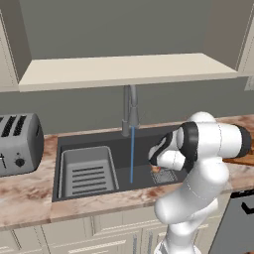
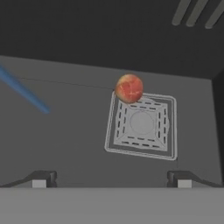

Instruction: Pick the peach from the sink and place it on the cutting board to airdry. Then turn off the sink faucet.

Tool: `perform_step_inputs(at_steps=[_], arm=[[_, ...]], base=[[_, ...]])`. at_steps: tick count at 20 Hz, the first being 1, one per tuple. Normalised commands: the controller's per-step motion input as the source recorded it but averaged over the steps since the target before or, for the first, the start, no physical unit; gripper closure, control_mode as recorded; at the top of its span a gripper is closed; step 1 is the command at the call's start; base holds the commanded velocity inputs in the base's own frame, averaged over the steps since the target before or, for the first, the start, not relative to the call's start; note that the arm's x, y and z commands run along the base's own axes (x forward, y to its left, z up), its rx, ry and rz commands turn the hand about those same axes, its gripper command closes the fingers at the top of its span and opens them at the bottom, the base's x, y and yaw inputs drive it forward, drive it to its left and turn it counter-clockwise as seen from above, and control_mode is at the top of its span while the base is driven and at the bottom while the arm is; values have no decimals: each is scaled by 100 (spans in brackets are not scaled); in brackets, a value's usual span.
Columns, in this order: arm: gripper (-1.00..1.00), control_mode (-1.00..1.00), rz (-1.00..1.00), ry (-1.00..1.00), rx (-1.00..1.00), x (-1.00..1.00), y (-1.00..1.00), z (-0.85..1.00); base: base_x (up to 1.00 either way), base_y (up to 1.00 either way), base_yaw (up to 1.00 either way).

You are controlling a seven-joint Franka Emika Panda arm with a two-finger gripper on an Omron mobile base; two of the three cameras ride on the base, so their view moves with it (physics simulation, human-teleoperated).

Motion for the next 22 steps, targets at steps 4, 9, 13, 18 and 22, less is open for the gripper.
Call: perform_step_inputs(at_steps=[4, 9, 13, 18, 22], arm=[[-100, -100, 0, 0, 0, 12, 0, -15], [-100, -100, 0, 0, 0, 15, -2, -15], [-100, -100, 0, 0, 0, 16, -7, -16], [-100, -100, 0, 0, 0, 8, -10, -22], [-100, -100, 0, 0, 0, 11, -6, -26]], base=[[0, 0, 0], [0, 0, 0], [0, 0, 0], [0, 0, 0], [0, 0, 0]])
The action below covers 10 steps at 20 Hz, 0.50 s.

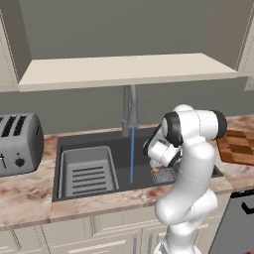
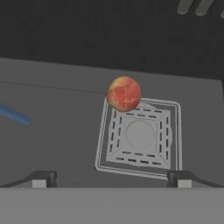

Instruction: Pick the peach from the sink and place it on the cutting board to airdry. Then turn off the sink faucet.

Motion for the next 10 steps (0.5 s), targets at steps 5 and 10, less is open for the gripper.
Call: perform_step_inputs(at_steps=[5, 10], arm=[[-100, -100, 0, 0, 0, 19, 0, -25], [-100, -100, 0, 0, 0, 21, 0, -19]], base=[[0, 0, 0], [0, 0, 0]])
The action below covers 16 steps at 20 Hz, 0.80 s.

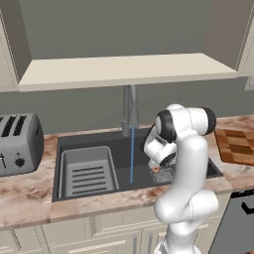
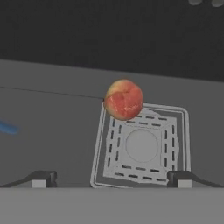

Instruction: Pick the peach from the sink and place it on the cutting board to airdry. Then turn off the sink faucet.

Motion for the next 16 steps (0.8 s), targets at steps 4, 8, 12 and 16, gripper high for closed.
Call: perform_step_inputs(at_steps=[4, 8, 12, 16], arm=[[-100, -100, 0, 0, 0, 18, -3, -19], [-100, -100, 0, 0, 0, 20, 0, -18], [-100, -100, 0, 0, 0, 29, 0, -14], [-100, -100, 0, 0, 0, 31, 0, -12]], base=[[0, 0, 0], [0, 0, 0], [0, 0, 0], [0, 0, 0]])
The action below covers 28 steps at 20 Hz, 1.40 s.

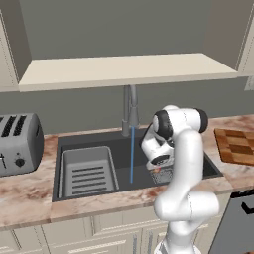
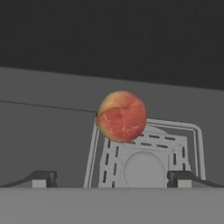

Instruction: Pick the peach from the sink and place it on the cutting board to airdry. Then turn off the sink faucet.

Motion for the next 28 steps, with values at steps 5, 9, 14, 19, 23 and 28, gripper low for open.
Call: perform_step_inputs(at_steps=[5, 9, 14, 19, 23, 28], arm=[[-100, -100, 0, 0, 0, 31, 0, -14], [-100, -100, 0, 0, 0, 32, -2, -16], [-100, -100, 0, 0, 0, 33, -2, -17], [-100, -100, 0, 0, 0, 30, -5, -16], [-100, -100, 0, 0, 0, 12, -4, -13], [-100, -100, 0, 1, 0, 11, 0, -19]], base=[[0, 0, 0], [0, 0, 0], [0, 0, 0], [0, 0, 0], [0, 0, 0], [0, 0, 0]])
